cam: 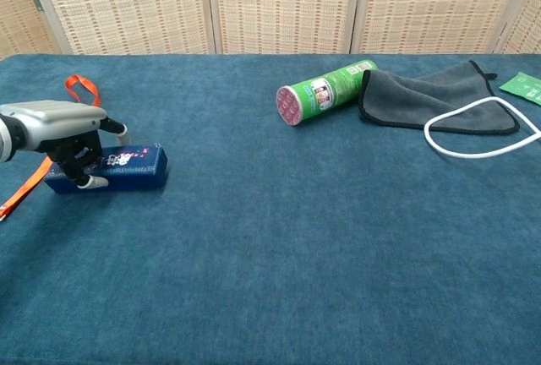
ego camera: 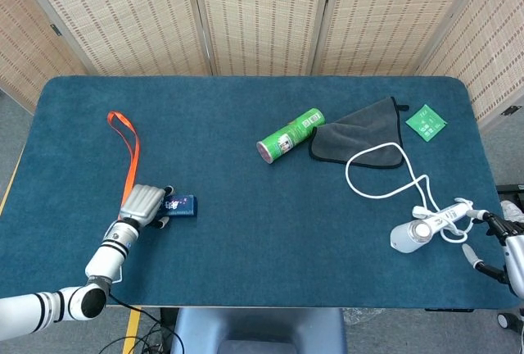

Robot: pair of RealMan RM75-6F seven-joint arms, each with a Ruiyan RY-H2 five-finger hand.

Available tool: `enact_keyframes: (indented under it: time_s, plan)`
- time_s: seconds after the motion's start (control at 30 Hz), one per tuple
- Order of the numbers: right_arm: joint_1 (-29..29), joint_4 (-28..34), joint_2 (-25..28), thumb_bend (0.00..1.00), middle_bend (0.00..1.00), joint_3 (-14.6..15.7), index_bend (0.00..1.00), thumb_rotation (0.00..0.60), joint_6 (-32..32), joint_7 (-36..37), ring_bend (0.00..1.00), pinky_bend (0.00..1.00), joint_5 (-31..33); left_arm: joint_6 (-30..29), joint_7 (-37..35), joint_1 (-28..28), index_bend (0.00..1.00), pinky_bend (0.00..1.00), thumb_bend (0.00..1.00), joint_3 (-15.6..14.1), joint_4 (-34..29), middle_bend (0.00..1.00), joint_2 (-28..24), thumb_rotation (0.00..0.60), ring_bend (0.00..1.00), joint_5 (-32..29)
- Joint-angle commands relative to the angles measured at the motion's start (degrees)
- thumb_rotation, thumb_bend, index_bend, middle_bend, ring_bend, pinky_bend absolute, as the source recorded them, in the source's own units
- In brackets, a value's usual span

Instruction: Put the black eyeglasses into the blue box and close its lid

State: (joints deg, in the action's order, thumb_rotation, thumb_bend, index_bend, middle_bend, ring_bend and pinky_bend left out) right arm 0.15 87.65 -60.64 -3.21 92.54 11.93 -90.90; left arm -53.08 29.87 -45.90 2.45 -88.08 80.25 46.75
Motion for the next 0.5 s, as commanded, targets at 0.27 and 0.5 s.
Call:
enact_keyframes:
  time_s: [0.27,0.5]
  plan:
    - [0.87,0.98,0.99,0.29,0.4,0.02,0.29,0.6,-1.54,-1.5,0.51,0.45,-0.03,-11.78,-8.95,7.57,0.11,0.62,0.23,1.23,-5.91,0.39,-4.05,0.6,0.39,9.71]
    - [1.51,1.87,1.74,0.29,0.37,0.43,0.29,0.6,-2.79,-2.45,0.38,0.45,-0.49,-22.83,-11.38,15.33,0.15,0.55,0.23,0.54,-9.74,0.39,-8.09,0.6,0.39,13.34]
